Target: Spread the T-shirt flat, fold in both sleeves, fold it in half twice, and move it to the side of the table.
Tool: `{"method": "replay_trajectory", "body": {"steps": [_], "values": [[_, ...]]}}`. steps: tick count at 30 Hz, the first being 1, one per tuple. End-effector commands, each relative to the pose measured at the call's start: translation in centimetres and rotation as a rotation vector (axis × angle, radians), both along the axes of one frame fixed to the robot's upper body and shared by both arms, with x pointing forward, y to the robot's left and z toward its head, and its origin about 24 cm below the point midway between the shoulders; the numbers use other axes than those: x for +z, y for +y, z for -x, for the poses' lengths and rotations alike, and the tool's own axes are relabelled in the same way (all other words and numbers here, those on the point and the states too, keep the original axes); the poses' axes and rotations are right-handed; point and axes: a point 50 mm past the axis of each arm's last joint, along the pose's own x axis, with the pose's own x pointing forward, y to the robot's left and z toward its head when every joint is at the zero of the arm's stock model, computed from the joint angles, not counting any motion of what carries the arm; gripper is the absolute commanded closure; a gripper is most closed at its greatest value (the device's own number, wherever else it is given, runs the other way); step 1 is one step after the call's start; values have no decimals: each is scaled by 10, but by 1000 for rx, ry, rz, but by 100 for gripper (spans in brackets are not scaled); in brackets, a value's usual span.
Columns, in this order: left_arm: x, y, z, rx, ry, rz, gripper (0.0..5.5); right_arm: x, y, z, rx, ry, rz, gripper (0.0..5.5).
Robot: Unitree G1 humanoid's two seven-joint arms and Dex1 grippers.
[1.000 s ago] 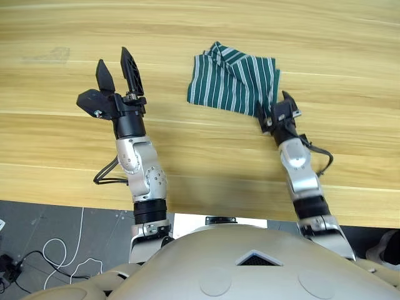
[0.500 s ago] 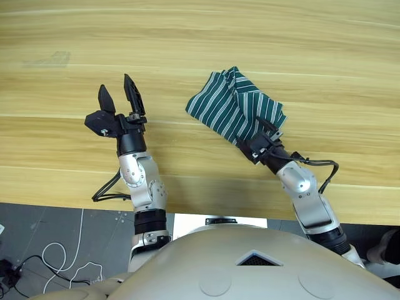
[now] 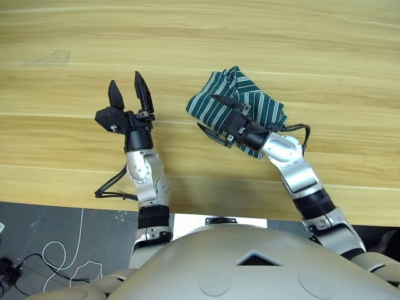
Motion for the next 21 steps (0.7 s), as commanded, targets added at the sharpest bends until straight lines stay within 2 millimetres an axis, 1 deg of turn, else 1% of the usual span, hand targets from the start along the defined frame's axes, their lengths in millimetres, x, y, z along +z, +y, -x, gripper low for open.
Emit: {"method": "replay_trajectory", "body": {"steps": [1,3,6,9,11,14,16,19,21], "values": [[2,-13,-6,-18,-10,35,197,-22,-6,-20,-68,44,62,187],[2,-12,-7,-12,-10,37,197,-29,-14,-31,-120,71,74,187],[0,-11,-6,-2,-5,45,197,-35,-25,-40,-164,81,84,187],[-3,-11,-5,4,3,50,197,-38,-37,-44,-205,102,61,187],[-4,-11,-5,2,7,54,197,-36,-42,-42,-187,131,-3,187],[-6,-11,-5,2,12,55,197,-32,-41,-36,-140,245,-158,187],[-6,-12,-5,1,10,55,197,-29,-40,-33,-127,290,-225,187],[-6,-12,-5,-6,9,53,197,-15,-33,-22,-57,280,-302,187],[-7,-10,-5,-3,13,51,197,0,-25,-16,7,259,-347,187]]}}
